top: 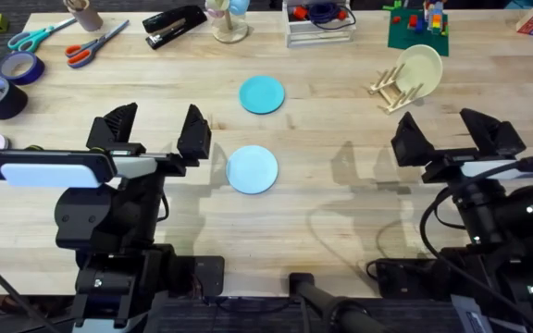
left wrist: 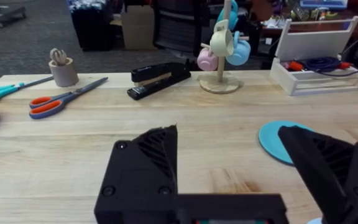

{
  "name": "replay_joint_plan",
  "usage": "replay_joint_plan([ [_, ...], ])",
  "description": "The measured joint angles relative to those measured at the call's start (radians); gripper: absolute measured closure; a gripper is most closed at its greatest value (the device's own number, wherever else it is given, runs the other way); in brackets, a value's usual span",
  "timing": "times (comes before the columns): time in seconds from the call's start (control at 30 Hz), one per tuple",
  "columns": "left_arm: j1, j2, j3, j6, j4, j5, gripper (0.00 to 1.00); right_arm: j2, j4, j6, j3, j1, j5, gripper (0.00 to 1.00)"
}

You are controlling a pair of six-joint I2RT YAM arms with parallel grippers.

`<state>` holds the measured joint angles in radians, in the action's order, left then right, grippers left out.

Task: Pick up the plates from the table one by one and place each into a slot on the dish rack.

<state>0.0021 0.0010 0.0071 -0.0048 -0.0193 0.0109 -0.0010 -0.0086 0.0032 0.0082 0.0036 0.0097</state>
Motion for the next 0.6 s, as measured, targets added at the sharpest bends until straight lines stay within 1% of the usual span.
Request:
replay_joint_plan([
  [0.6, 0.000, 0.000, 0.000, 0.000, 0.000, 0.000, 0.008, 0.000, -0.006, 0.000, 0.000, 0.000, 0.000, 0.007],
])
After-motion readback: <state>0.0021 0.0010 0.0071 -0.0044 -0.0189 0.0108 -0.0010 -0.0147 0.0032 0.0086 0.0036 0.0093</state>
